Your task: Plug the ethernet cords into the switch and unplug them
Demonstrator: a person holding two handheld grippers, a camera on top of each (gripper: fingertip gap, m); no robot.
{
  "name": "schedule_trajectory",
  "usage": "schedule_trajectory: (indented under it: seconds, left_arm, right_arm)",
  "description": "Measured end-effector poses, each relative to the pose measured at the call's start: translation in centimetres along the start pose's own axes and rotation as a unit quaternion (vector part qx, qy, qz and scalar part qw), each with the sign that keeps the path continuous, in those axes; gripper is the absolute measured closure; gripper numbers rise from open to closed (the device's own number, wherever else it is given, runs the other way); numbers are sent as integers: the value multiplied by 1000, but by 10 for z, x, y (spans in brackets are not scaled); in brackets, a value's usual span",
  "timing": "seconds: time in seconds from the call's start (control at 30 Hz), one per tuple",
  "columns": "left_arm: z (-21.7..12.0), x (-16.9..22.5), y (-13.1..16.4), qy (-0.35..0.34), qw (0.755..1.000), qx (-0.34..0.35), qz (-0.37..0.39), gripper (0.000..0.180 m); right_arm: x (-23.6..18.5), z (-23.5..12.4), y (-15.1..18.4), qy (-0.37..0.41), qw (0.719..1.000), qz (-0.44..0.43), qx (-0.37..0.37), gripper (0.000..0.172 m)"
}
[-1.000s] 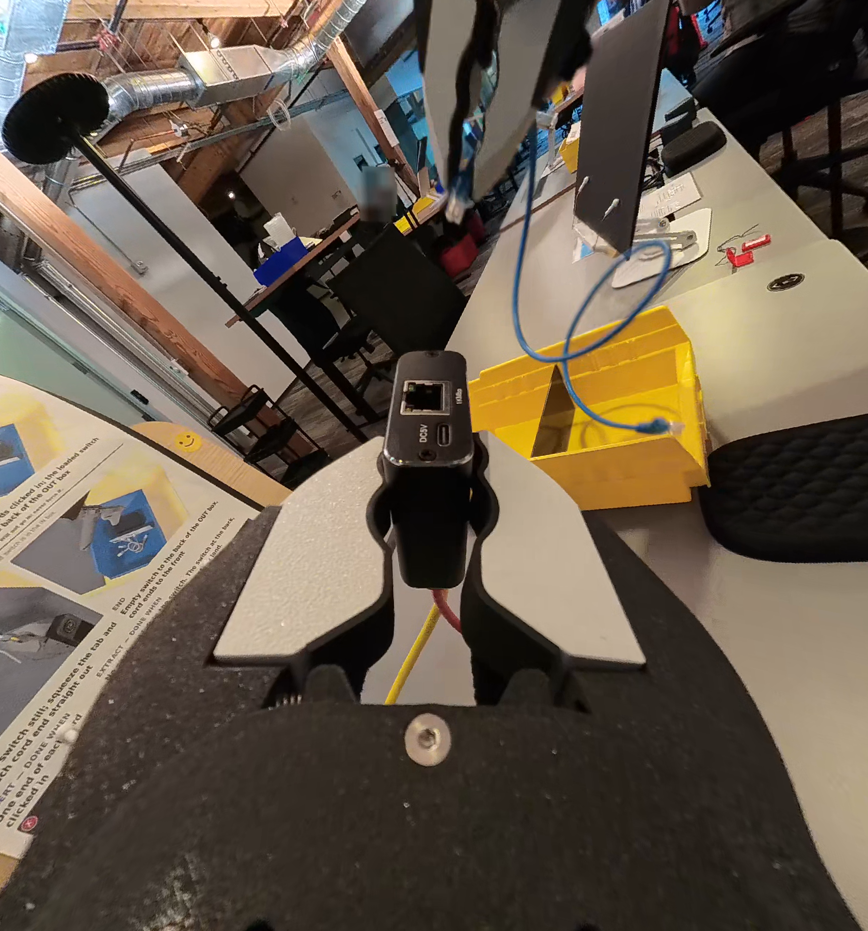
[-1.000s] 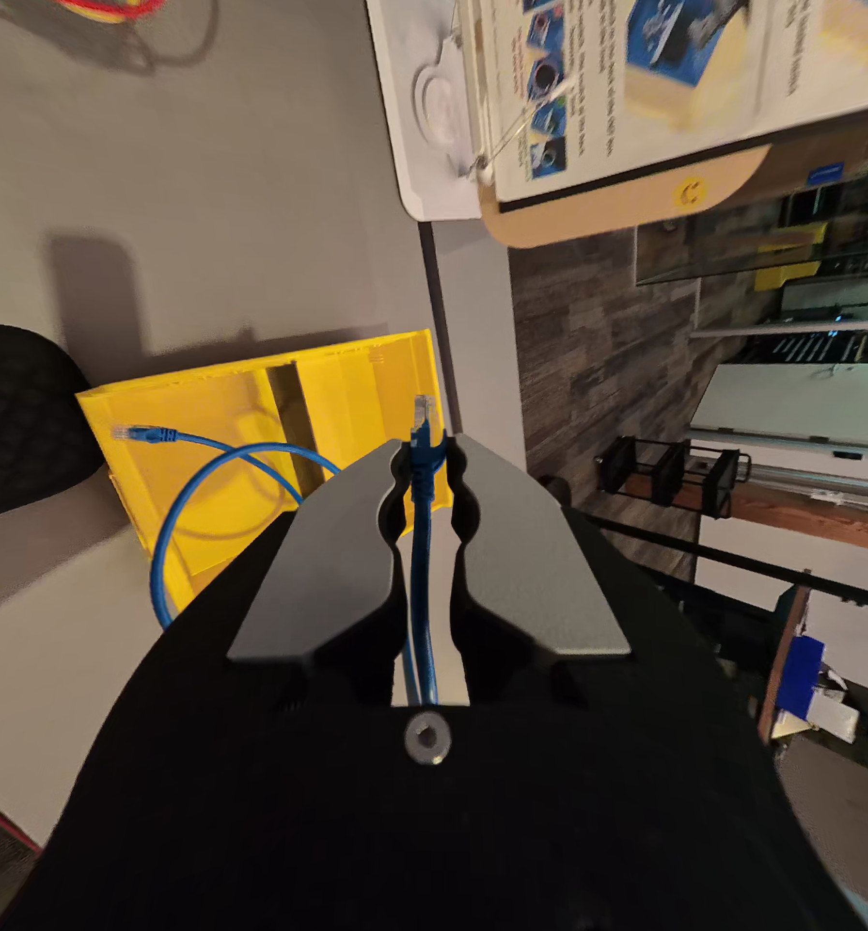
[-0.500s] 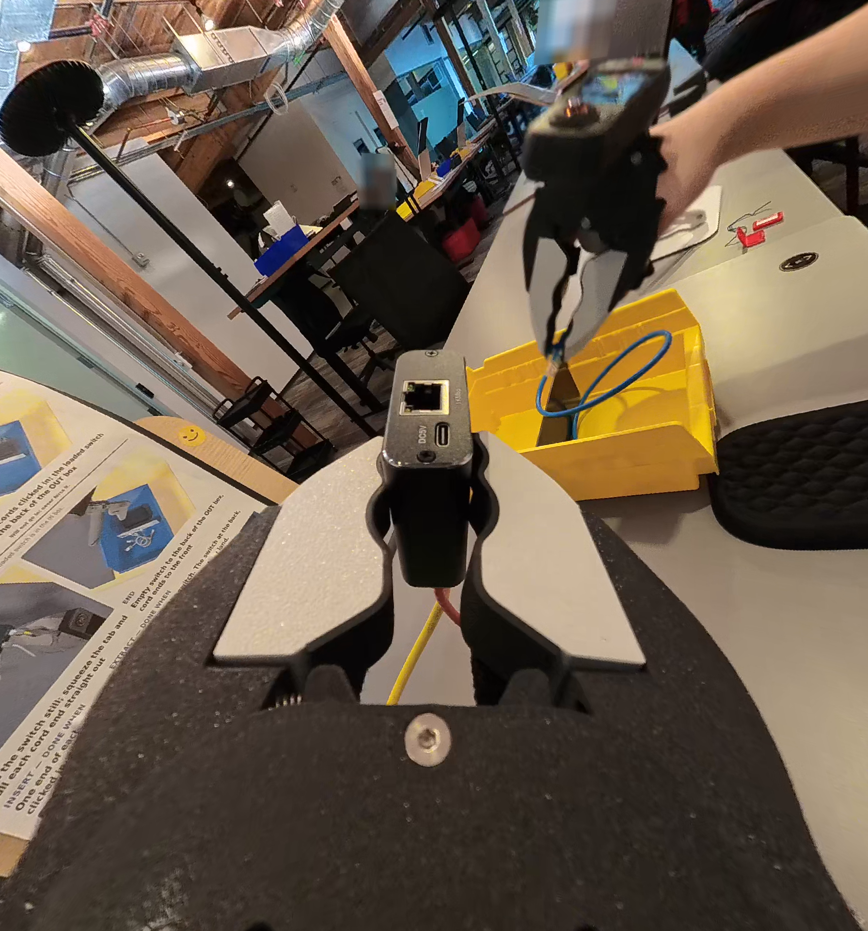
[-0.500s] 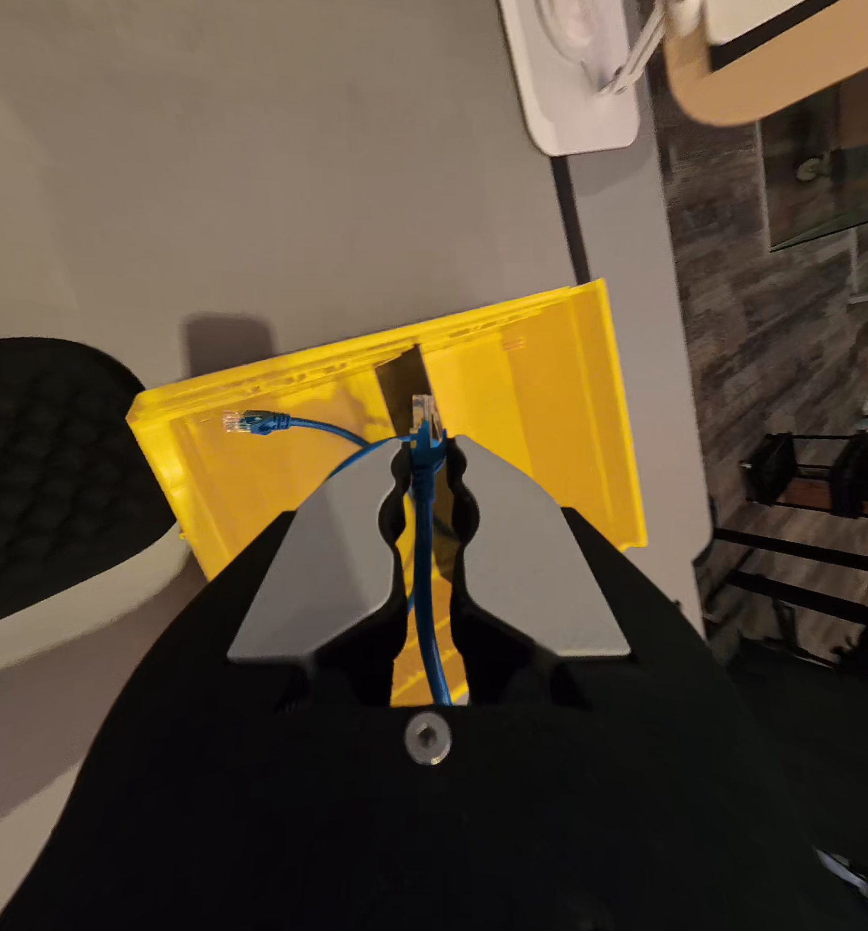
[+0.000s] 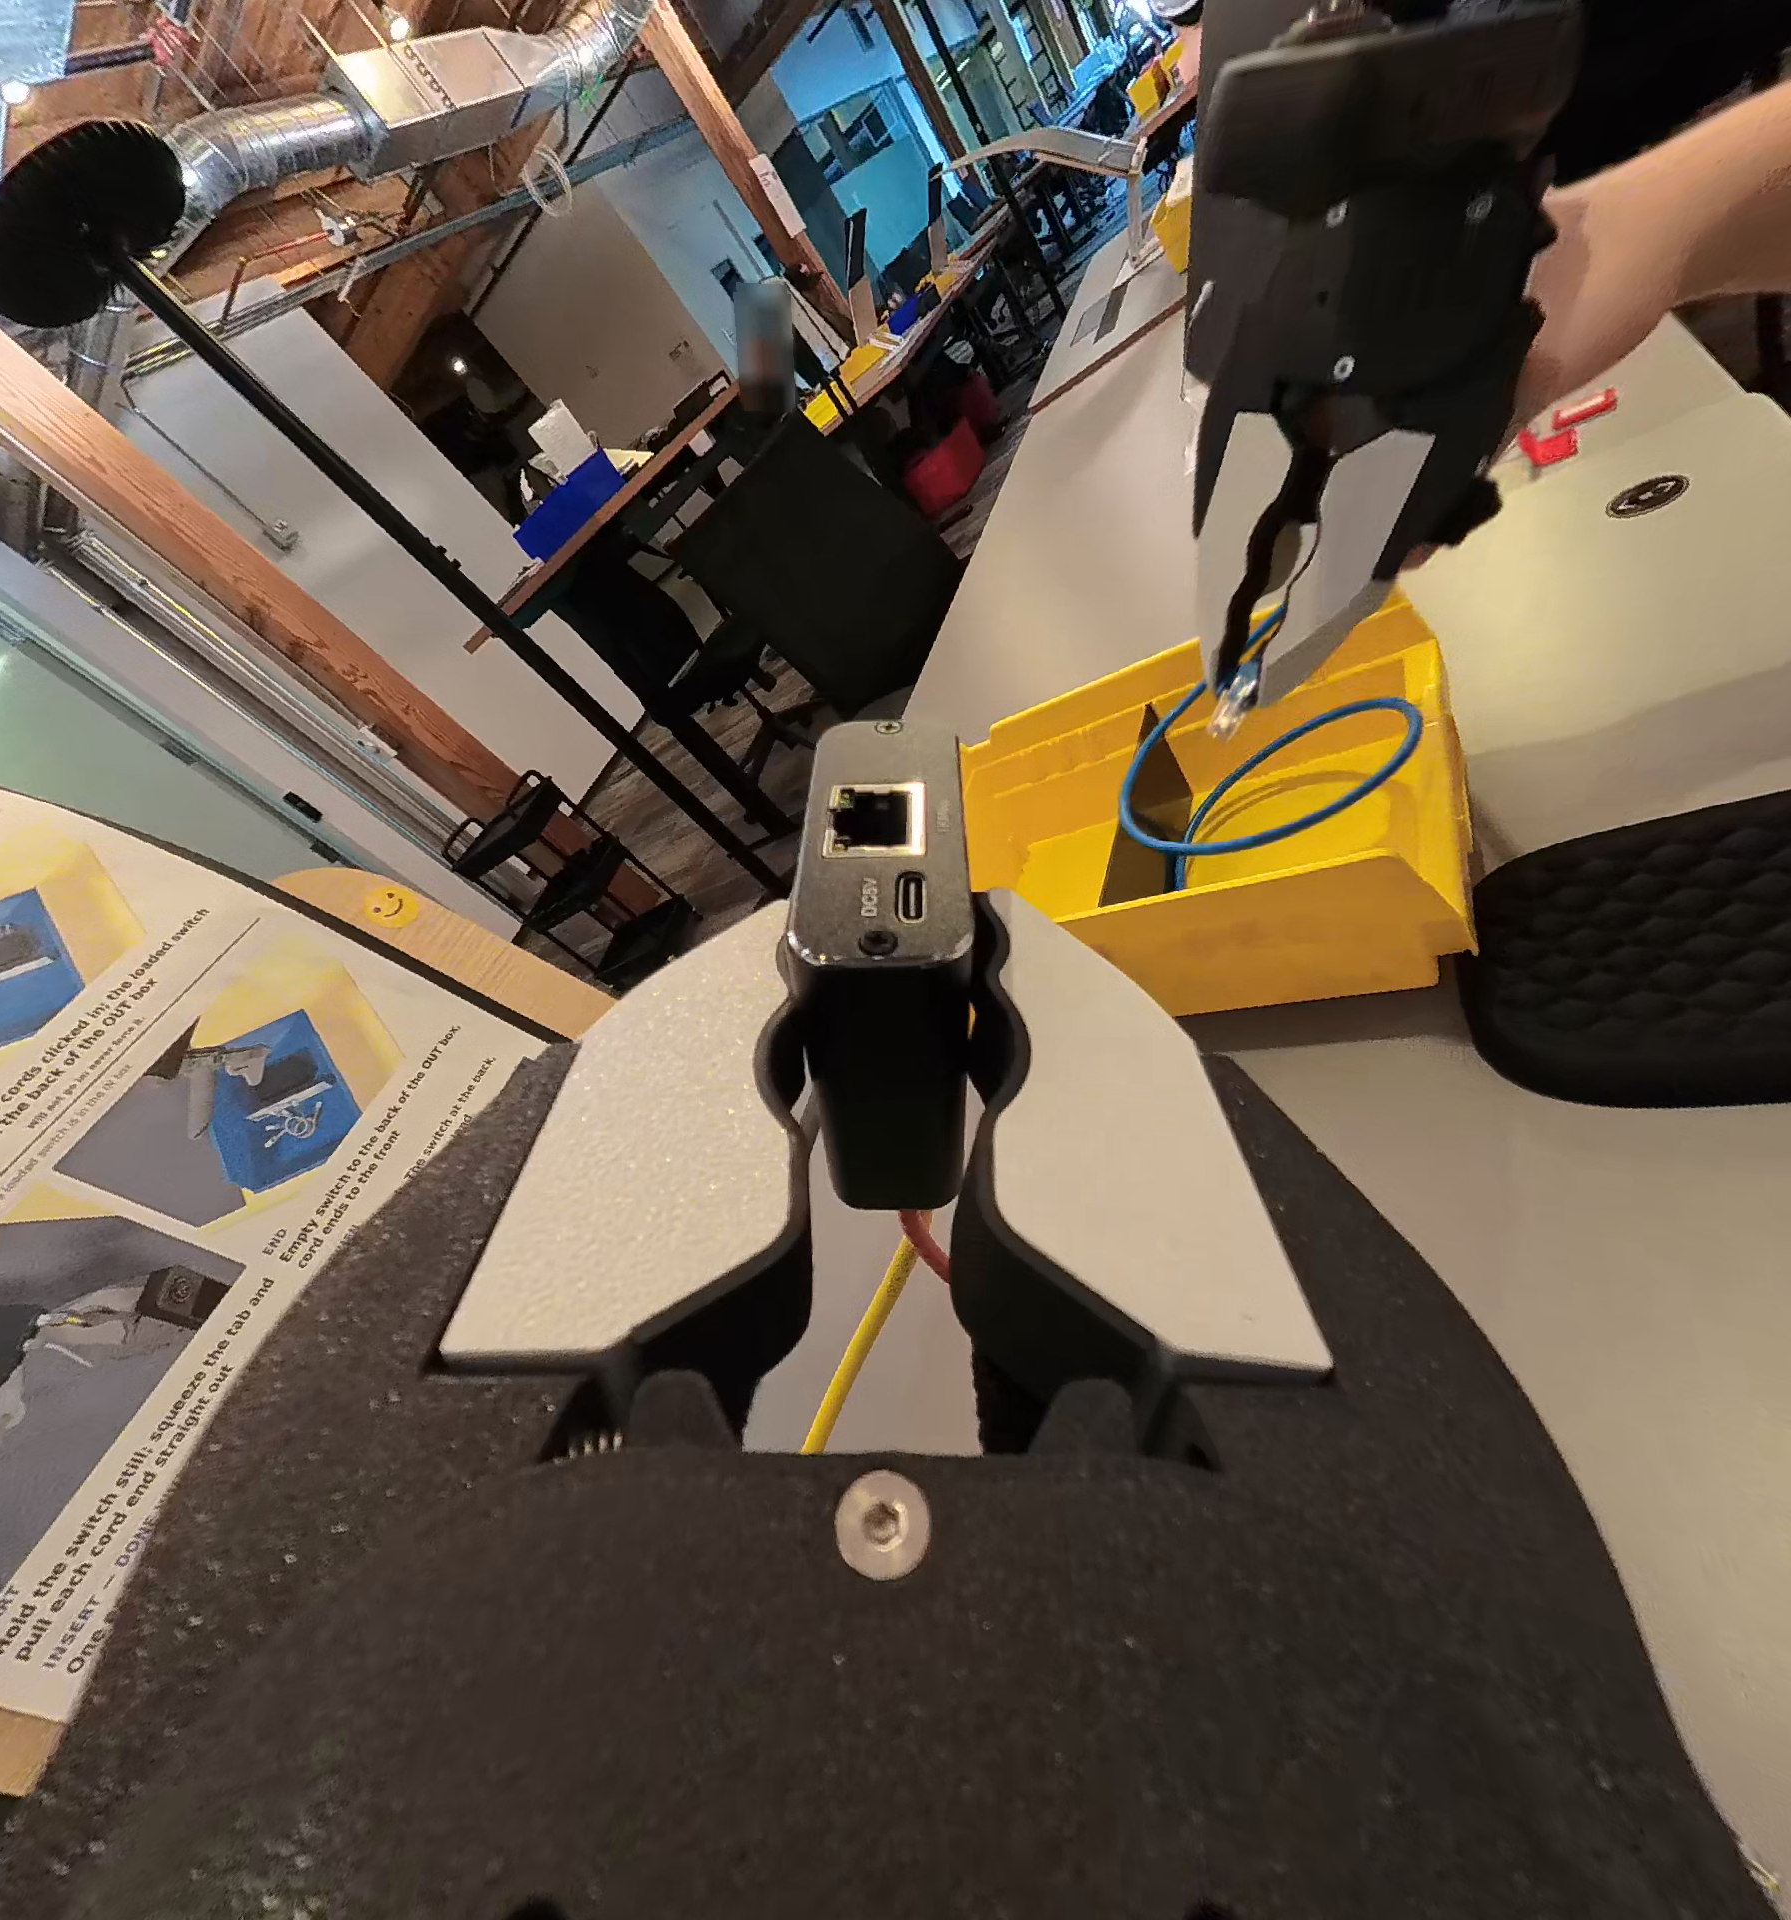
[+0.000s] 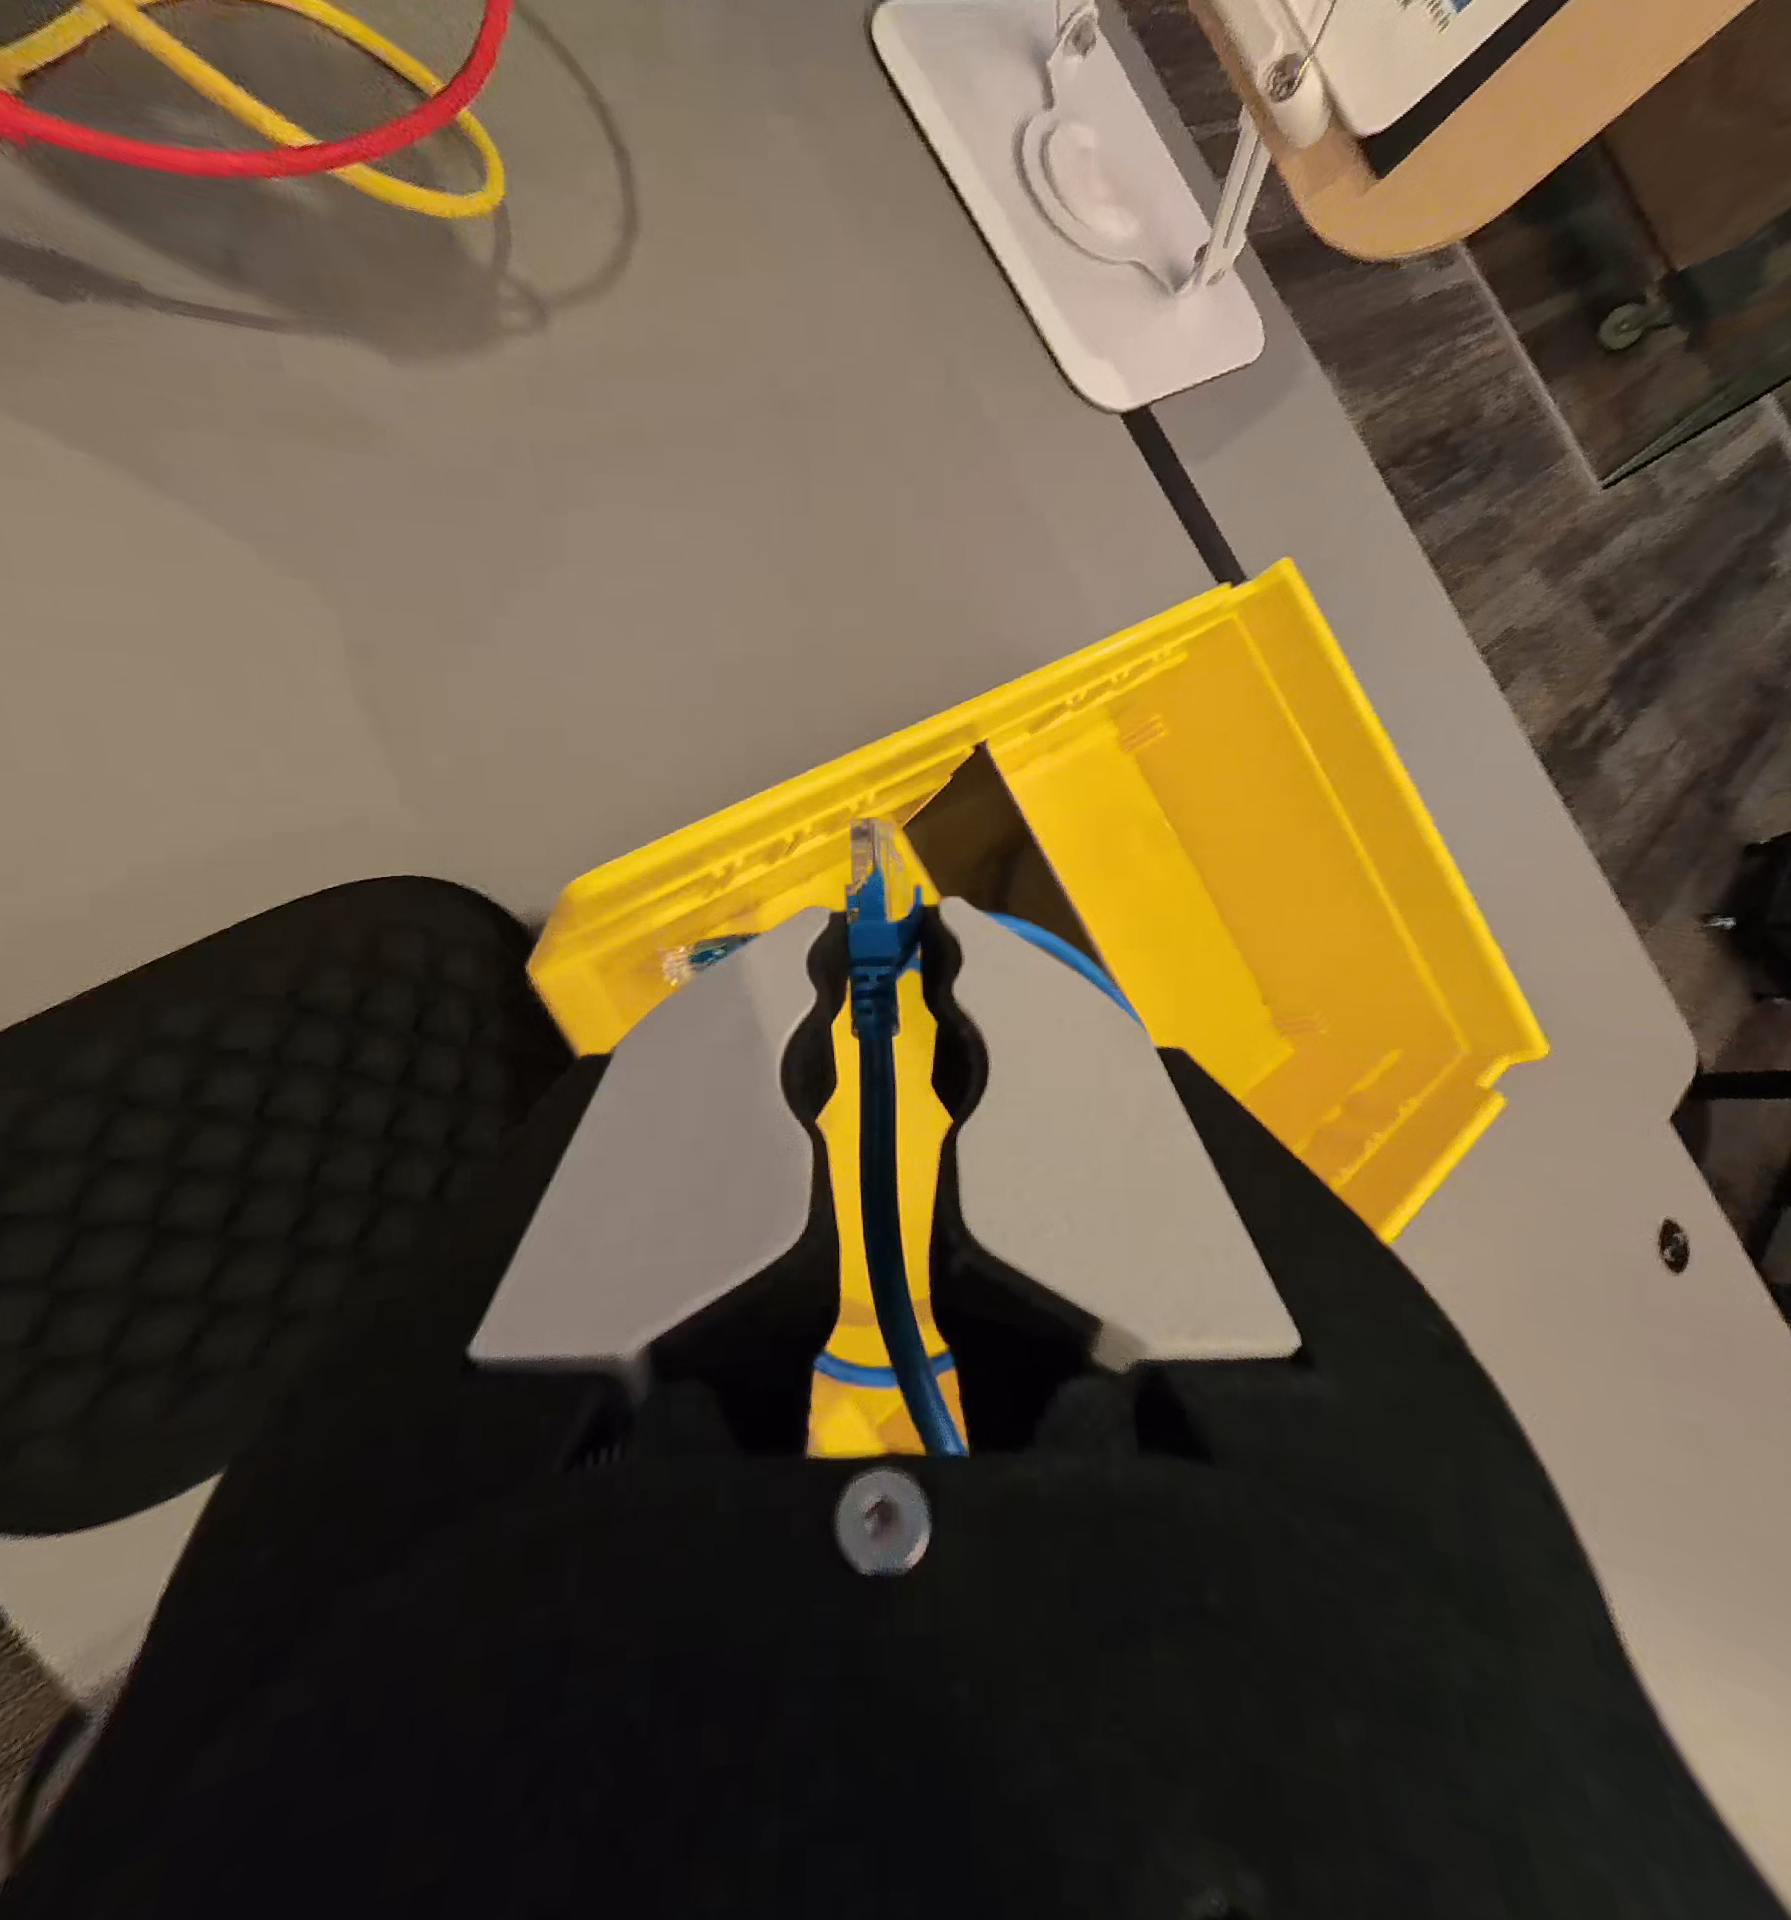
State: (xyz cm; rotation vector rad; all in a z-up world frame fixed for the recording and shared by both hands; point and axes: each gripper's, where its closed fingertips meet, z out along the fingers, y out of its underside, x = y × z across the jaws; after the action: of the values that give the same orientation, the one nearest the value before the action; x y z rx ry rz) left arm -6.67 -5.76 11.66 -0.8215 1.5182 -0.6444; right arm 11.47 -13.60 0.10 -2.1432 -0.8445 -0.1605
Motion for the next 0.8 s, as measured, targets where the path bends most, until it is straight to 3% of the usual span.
schedule_trajectory:
  seconds: [0.17, 0.37, 0.53, 0.7, 0.8]
  left_arm:
    - [1, 2, 0, 2, 1000, -3, 2, 154]
    - [1, 4, -2, 1, 1000, -5, 7, 154]
    - [-2, 1, -2, -4, 1000, -6, 9, 154]
    - [-3, -1, -2, -3, 1000, -3, 4, 154]
    - [-3, 0, -1, 0, 1000, -5, 3, 154]
  right_arm:
    - [-11, 4, 16, 0, 999, -14, -42, 157]
    - [8, 50, 42, 33, 994, -54, -86, 157]
    - [24, 75, 42, 42, 992, -60, -105, 157]
    - [-11, 80, 52, -103, 983, 37, -147, 155]
    - [-29, 72, 48, -183, 970, 98, -130, 152]
